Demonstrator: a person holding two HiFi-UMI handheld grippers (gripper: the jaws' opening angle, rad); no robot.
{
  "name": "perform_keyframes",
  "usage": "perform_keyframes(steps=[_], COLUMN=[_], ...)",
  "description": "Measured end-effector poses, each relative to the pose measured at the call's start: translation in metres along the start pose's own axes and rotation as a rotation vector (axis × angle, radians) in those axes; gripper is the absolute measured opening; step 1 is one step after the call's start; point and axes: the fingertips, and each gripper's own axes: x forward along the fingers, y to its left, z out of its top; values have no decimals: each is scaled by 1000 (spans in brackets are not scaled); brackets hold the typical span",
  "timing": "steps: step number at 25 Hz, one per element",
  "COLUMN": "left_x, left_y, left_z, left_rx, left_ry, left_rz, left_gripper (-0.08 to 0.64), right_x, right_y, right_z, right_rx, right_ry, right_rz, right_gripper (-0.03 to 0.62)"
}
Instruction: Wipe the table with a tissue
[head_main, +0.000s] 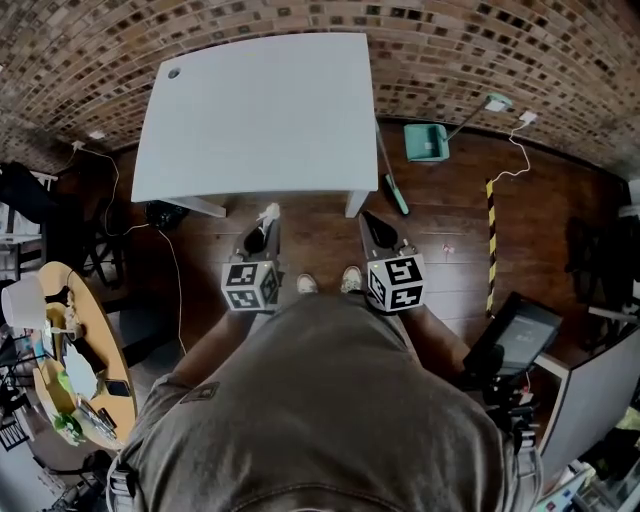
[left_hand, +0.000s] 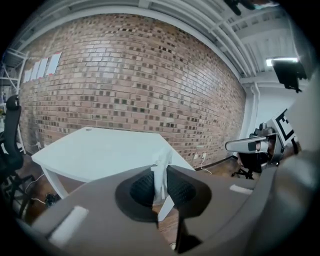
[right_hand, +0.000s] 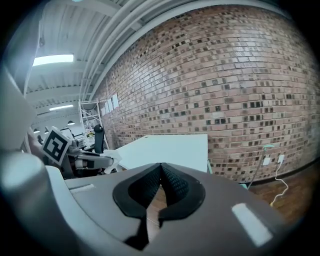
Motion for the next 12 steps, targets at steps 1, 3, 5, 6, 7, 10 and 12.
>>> perform_keyframes(steps=[1, 3, 5, 6, 7, 10, 12], left_x=[-3, -5, -4, -4, -5, -6, -7], left_y=[1, 1, -1, -2, -2, -1, -3], left_z=[-1, 0, 1, 0, -2, -3, -2], left_rx=[-6, 6, 13, 4, -5, -7, -6], left_ry=[-3, -13, -18, -14, -12, -10, -8], left_rz=[0, -5, -19, -27, -34, -45, -52], left_gripper=[35, 35, 37, 35, 37, 35, 37], right_x=[1, 2, 3, 3, 2, 2, 3], right_y=[4, 8, 9, 10, 11, 17, 21], right_z=[2, 6, 8, 7, 7, 2, 0], right_rx=[-4, -17, -22, -21, -19, -22, -23], right_ry=[-2, -7, -7, -5, -2, 8, 10], right_rz=[-1, -2, -5, -7, -8, -4, 5], right_gripper=[14, 12, 12, 12, 12, 12, 12])
